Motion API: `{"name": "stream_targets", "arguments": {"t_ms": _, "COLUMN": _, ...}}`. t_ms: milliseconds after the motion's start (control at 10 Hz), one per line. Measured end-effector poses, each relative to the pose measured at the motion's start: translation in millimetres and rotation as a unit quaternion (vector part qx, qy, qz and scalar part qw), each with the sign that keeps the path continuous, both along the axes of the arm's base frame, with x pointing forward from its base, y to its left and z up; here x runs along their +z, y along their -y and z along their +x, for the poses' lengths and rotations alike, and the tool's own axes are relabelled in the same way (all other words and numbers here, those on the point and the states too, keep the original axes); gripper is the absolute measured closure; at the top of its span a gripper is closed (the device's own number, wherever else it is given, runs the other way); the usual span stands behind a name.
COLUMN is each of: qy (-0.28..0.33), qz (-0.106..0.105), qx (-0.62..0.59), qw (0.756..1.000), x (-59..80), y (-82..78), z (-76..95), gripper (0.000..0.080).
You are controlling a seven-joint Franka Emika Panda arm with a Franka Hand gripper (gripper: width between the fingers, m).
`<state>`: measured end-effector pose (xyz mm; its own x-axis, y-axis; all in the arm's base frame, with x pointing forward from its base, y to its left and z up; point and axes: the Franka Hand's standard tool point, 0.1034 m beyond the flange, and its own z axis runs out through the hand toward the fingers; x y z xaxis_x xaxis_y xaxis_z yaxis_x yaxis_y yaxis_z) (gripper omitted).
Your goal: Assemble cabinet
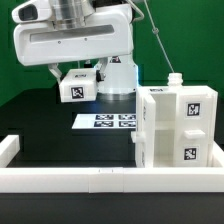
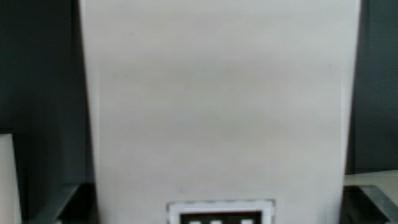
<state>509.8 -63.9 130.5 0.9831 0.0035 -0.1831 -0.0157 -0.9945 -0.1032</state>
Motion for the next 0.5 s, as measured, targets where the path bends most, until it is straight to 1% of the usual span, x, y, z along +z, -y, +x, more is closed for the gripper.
{"name": "stream_targets", "arguments": {"t_ms": 100, "qy": 0.005, "qz": -0.021, "qx": 0.018, "qw": 1.0, "x": 11.0, "y": -4.5, "z": 7.4, "gripper": 0.0245}}
{"name": "stream_targets", "arguments": {"t_ms": 200, "qy": 0.013, "qz": -0.026, "qx": 0.025, "qw": 0.999, "x": 31.5, "y": -22.0, "z": 21.6, "gripper": 0.0245}}
{"name": "stream_targets", "arguments": {"t_ms": 300, "qy": 0.018, "qz": -0.027, "qx": 0.029, "qw": 0.999, "x": 44.9, "y": -34.8, "z": 34.0, "gripper": 0.0245}}
{"name": "stream_targets", "arguments": {"t_ms": 400, "qy": 0.022, "qz": -0.028, "qx": 0.023, "qw": 0.999, "x": 60.3, "y": -51.2, "z": 47.3, "gripper": 0.0245}}
{"name": "stream_targets", "arguments": {"t_ms": 500, "qy": 0.027, "qz": -0.025, "qx": 0.017, "qw": 0.999, "x": 70.5, "y": -64.3, "z": 56.3, "gripper": 0.0245}}
